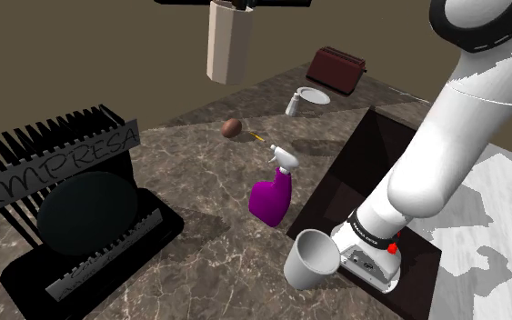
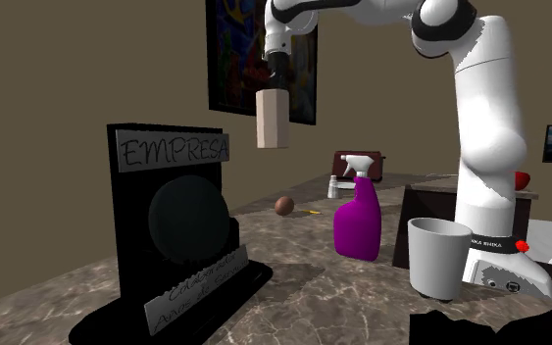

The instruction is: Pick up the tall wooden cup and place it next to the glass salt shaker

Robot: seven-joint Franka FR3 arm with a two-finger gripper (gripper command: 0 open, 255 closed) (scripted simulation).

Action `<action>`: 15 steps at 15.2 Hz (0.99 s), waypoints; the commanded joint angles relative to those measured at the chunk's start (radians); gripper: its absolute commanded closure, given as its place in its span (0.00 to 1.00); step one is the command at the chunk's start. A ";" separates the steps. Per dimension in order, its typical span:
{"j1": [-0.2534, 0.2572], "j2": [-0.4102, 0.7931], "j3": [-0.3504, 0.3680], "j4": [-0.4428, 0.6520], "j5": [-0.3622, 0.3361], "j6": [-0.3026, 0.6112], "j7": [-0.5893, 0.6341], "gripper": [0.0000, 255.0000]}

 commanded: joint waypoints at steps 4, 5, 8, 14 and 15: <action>-0.067 -0.084 -0.051 -0.105 0.008 0.023 -0.117 1.00; -0.079 -0.095 -0.062 -0.119 0.009 0.026 -0.140 1.00; -0.116 -0.122 -0.095 -0.152 0.009 0.034 -0.210 1.00; -0.187 -0.147 -0.167 -0.183 0.006 0.041 -0.353 1.00; -0.199 -0.147 -0.179 -0.183 0.005 0.041 -0.377 1.00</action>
